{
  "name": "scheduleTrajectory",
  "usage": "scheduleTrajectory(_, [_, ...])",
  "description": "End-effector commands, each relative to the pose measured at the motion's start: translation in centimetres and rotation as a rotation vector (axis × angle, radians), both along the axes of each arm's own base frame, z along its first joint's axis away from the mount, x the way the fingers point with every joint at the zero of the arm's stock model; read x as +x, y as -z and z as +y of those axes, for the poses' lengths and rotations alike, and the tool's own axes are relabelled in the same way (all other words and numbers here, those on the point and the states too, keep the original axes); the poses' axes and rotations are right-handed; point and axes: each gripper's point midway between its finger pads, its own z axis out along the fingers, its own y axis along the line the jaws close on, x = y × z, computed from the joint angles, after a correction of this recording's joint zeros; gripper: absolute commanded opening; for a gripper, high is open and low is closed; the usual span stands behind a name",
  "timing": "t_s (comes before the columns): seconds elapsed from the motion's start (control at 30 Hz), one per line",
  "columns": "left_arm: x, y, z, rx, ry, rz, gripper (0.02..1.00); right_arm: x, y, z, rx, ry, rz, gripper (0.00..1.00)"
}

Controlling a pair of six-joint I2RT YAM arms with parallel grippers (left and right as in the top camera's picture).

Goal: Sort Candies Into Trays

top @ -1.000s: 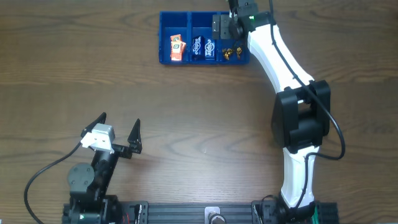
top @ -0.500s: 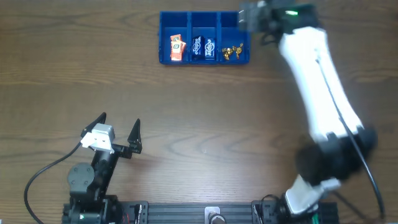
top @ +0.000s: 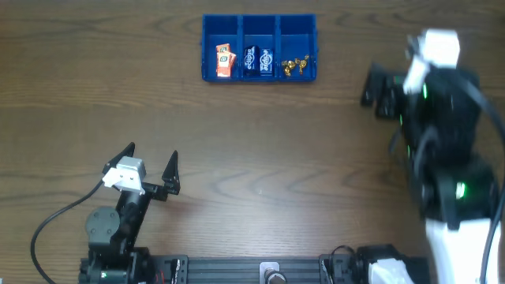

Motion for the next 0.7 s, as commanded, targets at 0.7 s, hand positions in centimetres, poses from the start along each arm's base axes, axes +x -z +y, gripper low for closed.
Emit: scheduleTrajectory(0.7, [-0.1, 1.6, -0.3, 0.015, 0.018, 0.041, 0.998, -5.0, 15.2, 2.8, 0.082, -0.204, -0.354, 0.998])
